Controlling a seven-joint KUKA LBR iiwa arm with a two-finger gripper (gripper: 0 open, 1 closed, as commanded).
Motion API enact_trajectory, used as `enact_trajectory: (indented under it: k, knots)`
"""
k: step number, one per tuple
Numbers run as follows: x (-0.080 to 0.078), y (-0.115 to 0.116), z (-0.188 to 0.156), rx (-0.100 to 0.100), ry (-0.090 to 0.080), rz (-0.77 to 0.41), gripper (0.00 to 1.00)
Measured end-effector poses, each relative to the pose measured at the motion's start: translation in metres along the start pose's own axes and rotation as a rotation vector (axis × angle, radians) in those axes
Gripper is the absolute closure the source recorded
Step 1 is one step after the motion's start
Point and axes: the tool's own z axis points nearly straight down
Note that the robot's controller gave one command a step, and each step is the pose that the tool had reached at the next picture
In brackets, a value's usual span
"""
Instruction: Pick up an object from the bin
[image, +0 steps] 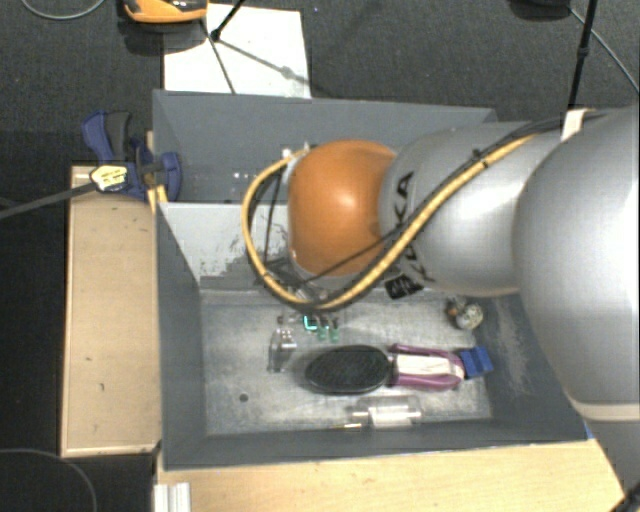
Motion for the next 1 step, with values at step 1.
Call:
enact_trajectory:
  k: [1]
  knots:
    - [0.0290, -0.0741, 0.0544, 0.004, 0.001, 0.007, 0.00]
